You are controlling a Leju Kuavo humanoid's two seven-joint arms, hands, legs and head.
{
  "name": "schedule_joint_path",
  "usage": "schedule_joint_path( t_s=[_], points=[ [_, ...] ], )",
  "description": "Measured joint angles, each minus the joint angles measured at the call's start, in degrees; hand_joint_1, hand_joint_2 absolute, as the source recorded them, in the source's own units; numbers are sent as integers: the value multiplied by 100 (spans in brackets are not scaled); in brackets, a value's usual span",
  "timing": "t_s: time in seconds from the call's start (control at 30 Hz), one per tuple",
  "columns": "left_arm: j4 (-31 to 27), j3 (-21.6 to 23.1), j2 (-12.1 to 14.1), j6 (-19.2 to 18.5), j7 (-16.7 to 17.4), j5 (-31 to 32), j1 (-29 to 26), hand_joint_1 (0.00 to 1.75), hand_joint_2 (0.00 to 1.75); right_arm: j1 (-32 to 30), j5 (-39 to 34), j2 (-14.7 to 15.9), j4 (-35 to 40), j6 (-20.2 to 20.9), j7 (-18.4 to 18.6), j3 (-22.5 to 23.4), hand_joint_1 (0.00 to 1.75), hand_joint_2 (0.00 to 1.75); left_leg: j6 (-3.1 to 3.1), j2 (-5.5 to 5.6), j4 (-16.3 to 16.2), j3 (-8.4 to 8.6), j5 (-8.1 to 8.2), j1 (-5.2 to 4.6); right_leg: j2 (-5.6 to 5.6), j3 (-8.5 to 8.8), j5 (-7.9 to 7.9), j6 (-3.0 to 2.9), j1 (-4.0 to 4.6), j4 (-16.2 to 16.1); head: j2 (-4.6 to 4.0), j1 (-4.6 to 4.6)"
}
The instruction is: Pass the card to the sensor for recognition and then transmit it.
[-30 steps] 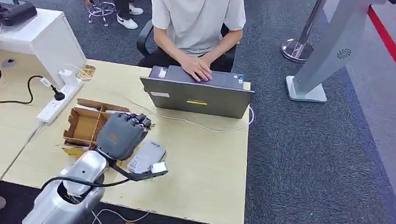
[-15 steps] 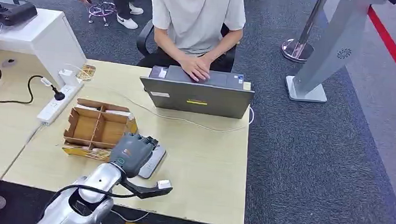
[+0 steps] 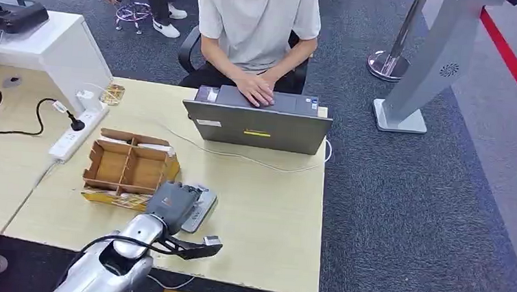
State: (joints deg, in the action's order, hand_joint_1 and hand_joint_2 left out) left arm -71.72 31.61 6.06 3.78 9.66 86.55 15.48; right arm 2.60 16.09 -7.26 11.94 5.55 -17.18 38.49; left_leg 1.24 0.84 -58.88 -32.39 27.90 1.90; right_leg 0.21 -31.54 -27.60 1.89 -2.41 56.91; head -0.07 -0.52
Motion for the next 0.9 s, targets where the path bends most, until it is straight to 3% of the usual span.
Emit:
schedule_joint_path(
  t_s=[0.3,0.43,0.57,0.63,0.77,0.9],
  points=[
    [466,-64,-53,105,53,-59,217,175,175,1,57,-7,0,-35,79,7,0,0,-4,1,0,4,-4,0,-1,6,3,1,0,0,0,0],
    [512,-149,-44,759,-2,-118,239,175,175,-3,135,-9,0,-39,92,11,0,0,-4,0,0,2,-7,0,1,3,7,2,0,2,0,-2],
    [76,-404,100,1984,-181,-90,271,175,175,1,249,-9,0,-39,85,11,0,0,-2,2,0,-5,-13,1,-1,-1,9,5,0,3,0,-2],
    [-100,-540,146,2096,-247,-90,316,175,175,8,256,-11,0,-39,90,11,0,0,-2,2,0,-4,-12,1,0,0,9,5,0,3,0,0],
    [-439,-789,293,2759,-378,-35,400,175,175,25,339,-13,0,-42,96,11,0,0,-4,6,0,-8,-15,1,-5,-4,9,5,1,3,0,0],
    [-655,-1054,417,2881,-509,-68,617,175,175,73,372,-15,0,-46,101,11,0,0,1,6,0,-8,-19,1,-4,-6,15,2,1,3,0,-2]
  ],
)
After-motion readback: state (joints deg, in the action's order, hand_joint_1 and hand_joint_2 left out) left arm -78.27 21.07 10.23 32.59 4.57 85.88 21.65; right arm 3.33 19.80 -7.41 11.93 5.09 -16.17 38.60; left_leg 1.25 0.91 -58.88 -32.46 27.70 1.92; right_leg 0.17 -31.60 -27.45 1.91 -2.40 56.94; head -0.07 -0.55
